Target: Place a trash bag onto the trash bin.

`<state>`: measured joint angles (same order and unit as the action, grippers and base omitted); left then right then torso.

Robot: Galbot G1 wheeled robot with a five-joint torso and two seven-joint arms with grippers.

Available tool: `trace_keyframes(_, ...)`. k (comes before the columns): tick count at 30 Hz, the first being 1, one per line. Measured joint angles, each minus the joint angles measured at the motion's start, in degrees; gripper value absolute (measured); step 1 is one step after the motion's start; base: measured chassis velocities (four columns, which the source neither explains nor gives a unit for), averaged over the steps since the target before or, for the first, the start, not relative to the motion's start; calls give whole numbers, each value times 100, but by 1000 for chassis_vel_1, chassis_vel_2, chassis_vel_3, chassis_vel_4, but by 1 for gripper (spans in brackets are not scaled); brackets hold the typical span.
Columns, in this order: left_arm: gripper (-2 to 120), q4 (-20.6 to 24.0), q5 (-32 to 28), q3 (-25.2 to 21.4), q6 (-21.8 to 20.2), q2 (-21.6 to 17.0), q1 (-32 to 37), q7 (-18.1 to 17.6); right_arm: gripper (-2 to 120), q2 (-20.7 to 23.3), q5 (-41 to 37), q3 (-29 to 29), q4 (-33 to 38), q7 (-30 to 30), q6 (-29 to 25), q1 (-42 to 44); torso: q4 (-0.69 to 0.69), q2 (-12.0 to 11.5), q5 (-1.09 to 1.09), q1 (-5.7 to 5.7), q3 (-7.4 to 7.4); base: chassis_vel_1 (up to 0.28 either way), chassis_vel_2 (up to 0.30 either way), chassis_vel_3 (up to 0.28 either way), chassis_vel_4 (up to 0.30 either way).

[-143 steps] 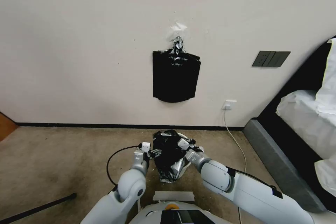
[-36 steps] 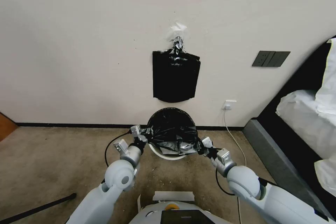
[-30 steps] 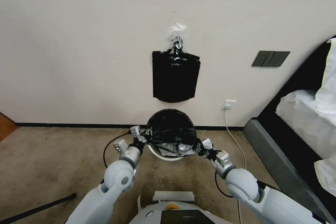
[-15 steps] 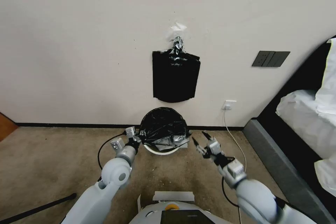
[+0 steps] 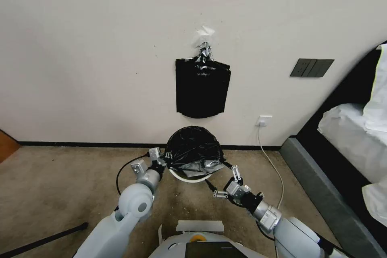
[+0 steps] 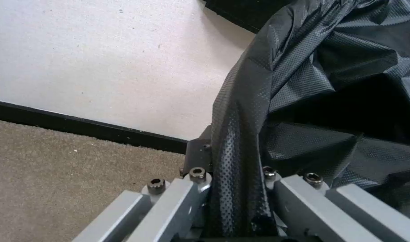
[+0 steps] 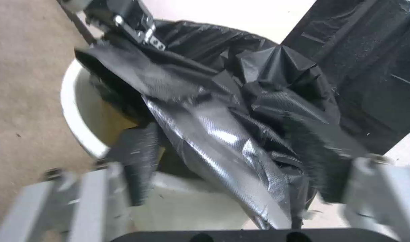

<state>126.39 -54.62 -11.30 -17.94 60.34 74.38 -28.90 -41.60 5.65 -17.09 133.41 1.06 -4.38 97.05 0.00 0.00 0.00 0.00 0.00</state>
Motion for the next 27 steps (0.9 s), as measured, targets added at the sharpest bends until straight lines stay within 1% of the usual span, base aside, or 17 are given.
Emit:
trace_keyframes(1,3,0,-5,5,-13,4,-2,0,53,-1,50,39,-31,0,-23,-38,0,0,0,0,0,0,0,0,0)
trace_keyframes(2,3,0,-5,5,-13,4,-2,0,53,-1,50,39,-31,0,-23,-38,0,0,0,0,0,0,0,0,0)
trace_keyframes(4,3,0,-9,8,-31,5,-3,0,41,-12,150,112,-94,-6,-95,-102,0,0,-1,0,0,0,0,0,0)
trace_keyframes(5,3,0,-9,8,-31,5,-3,0,41,-12,150,112,-94,-6,-95,-102,0,0,-1,0,0,0,0,0,0)
trace_keyframes(7,3,4,-11,8,-40,4,-3,0,36,-26,186,158,-144,-6,-193,-141,-1,0,-1,0,0,0,0,0,0)
trace_keyframes(8,3,11,-15,7,-48,6,5,0,28,-45,231,215,-227,-7,-374,-197,0,0,0,0,0,0,0,0,0)
trace_keyframes(9,3,13,-16,6,-49,9,8,0,26,-49,247,227,-248,-7,-413,-208,0,0,0,0,0,0,0,0,0)
trace_keyframes(10,3,20,-17,5,-52,25,26,0,20,-56,306,254,-307,-8,-497,-226,0,0,0,0,0,0,0,0,0)
trace_keyframes(11,3,20,-17,5,-52,25,26,0,20,-56,306,254,-307,-8,-497,-226,0,0,0,0,0,0,0,0,0)
trace_keyframes(13,3,25,-18,6,-57,42,46,4,13,-58,330,276,-346,-13,-551,-227,-1,0,-1,0,0,0,0,0,0)
trace_keyframes(15,3,44,-20,10,-64,50,66,6,2,-58,333,286,-362,-51,-644,-214,0,0,0,0,0,0,0,0,0)
trace_keyframes(20,3,49,-38,11,-71,52,64,4,0,-55,309,291,-378,-127,-815,-194,-1,0,0,0,0,0,0,0,0)
trace_keyframes(21,3,49,-49,11,-72,55,56,-1,0,-51,271,294,-393,-177,-962,-189,0,0,-1,0,0,0,0,0,0)
trace_keyframes(23,3,51,-210,-16,-73,70,18,-84,0,-13,184,287,-451,-524,-1419,-152,0,0,-1,0,0,0,0,0,0)
trace_keyframes(24,3,51,-210,-16,-73,70,18,-84,0,-13,184,287,-451,-524,-1419,-152,0,0,-1,0,0,0,0,0,0)
trace_keyframes(25,3,93,-418,-45,-75,86,-7,-214,0,-3,128,292,-501,-796,-1647,-141,0,0,-1,0,0,0,0,0,0)
trace_keyframes(27,3,165,-736,-94,-99,100,-22,-384,0,-11,110,307,-613,-1187,-1794,-131,-1,0,-1,0,0,0,0,0,0)
